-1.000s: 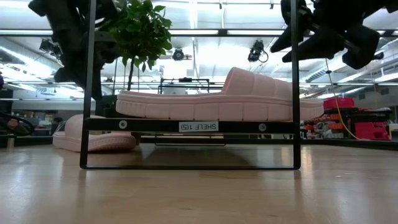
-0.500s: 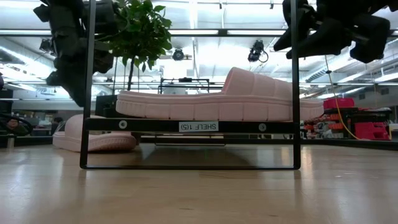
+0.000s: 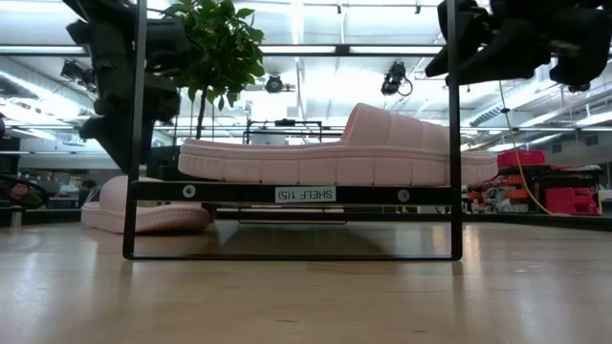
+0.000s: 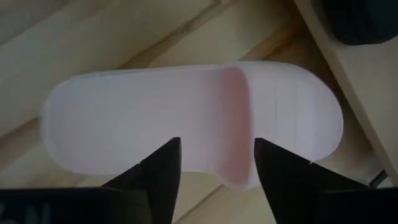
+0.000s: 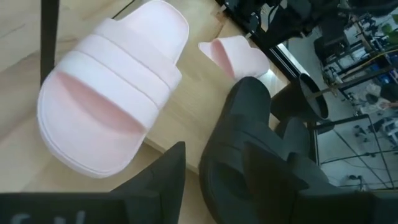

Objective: Pick and place slides into the shelf
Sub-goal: Put the pink slipper on the shelf

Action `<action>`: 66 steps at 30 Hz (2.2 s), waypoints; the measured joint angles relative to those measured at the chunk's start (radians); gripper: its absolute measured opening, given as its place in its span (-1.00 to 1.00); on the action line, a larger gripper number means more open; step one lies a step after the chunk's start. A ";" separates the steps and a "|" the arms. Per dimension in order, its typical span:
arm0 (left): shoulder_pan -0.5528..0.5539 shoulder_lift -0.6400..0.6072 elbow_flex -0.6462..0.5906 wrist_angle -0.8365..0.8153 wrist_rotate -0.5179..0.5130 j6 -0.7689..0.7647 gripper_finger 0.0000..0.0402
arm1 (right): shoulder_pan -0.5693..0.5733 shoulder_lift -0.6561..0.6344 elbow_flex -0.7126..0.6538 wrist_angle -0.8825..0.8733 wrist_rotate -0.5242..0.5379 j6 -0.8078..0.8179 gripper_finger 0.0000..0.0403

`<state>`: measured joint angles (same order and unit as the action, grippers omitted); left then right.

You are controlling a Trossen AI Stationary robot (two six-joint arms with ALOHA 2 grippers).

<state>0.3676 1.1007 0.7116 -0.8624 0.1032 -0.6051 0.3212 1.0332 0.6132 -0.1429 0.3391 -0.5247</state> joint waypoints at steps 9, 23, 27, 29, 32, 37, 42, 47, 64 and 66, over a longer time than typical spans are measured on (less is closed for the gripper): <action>-0.001 0.164 0.000 0.043 0.049 0.071 0.11 | 0.010 0.000 0.000 -0.015 0.000 0.010 -0.24; -0.001 0.263 0.000 0.036 0.166 0.156 0.08 | 0.009 0.001 0.000 -0.025 0.000 0.014 -0.26; 0.008 0.254 0.000 0.023 0.267 0.204 0.05 | 0.009 0.001 0.000 -0.025 0.000 0.014 -0.26; 0.007 0.254 0.000 0.023 0.275 0.209 0.02 | 0.009 0.001 0.000 -0.025 0.000 0.014 -0.26; 0.009 0.254 0.000 0.022 0.287 0.234 -0.02 | 0.009 0.001 0.000 -0.025 0.000 0.018 -0.27; 0.009 0.254 0.000 0.019 0.326 0.251 -0.08 | 0.009 0.001 0.000 -0.025 0.000 0.025 -0.27; 0.009 0.254 0.000 0.014 0.374 0.262 -0.11 | 0.009 0.001 0.000 -0.025 0.000 0.028 -0.28; 0.008 0.254 -0.001 -0.001 0.411 0.277 -0.12 | 0.009 0.001 0.000 -0.025 0.000 0.029 -0.28; -0.069 0.254 -0.001 0.121 0.405 0.247 -0.72 | 0.009 0.001 0.000 -0.026 0.001 0.053 -0.29; -0.089 0.254 -0.001 0.139 0.385 0.229 -0.90 | 0.009 0.001 0.000 -0.026 0.000 0.053 -0.30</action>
<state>0.2783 1.3544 0.7110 -0.7230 0.4886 -0.3763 0.3302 1.0340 0.6136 -0.1688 0.3394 -0.4713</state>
